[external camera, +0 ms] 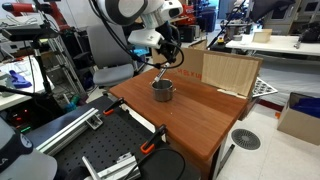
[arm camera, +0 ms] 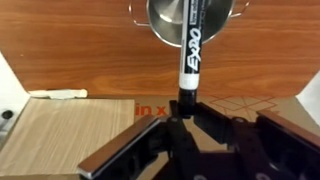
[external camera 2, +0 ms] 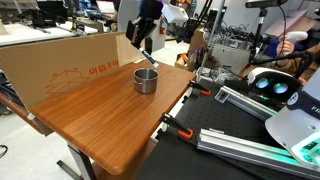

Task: Put the black marker in the silver pot

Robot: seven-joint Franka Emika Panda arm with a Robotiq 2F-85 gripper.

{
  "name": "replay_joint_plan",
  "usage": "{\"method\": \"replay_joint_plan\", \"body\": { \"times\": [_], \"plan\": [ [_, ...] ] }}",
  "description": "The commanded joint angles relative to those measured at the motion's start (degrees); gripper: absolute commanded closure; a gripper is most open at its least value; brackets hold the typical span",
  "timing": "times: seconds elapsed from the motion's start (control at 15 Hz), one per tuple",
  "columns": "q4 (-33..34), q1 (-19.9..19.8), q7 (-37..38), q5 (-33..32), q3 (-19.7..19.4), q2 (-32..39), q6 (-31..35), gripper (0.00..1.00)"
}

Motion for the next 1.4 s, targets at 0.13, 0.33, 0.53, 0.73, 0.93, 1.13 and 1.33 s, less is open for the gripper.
{"method": "replay_joint_plan", "body": {
  "times": [0.13, 0.33, 0.53, 0.73, 0.93, 1.13, 1.33],
  "plan": [
    [2.7, 1.2, 2.5, -2.0, -1.5, 4.3, 2.8, 0.94],
    [4.0, 2.4, 5.2, -4.9, -3.2, 6.8, 3.5, 0.94],
    [5.9, 6.3, 8.4, -8.9, -8.3, 9.7, 2.4, 0.94],
    [8.1, 10.4, 11.6, -11.8, -13.2, 12.7, 2.0, 0.94],
    [9.9, 13.2, 14.9, -14.2, -15.8, 14.8, 1.7, 0.94],
    [11.0, 15.8, 17.3, -15.3, -17.9, 15.7, 0.5, 0.44],
    [11.8, 16.7, 18.3, -15.4, -18.6, 16.2, 0.3, 0.21]
  ]
}}
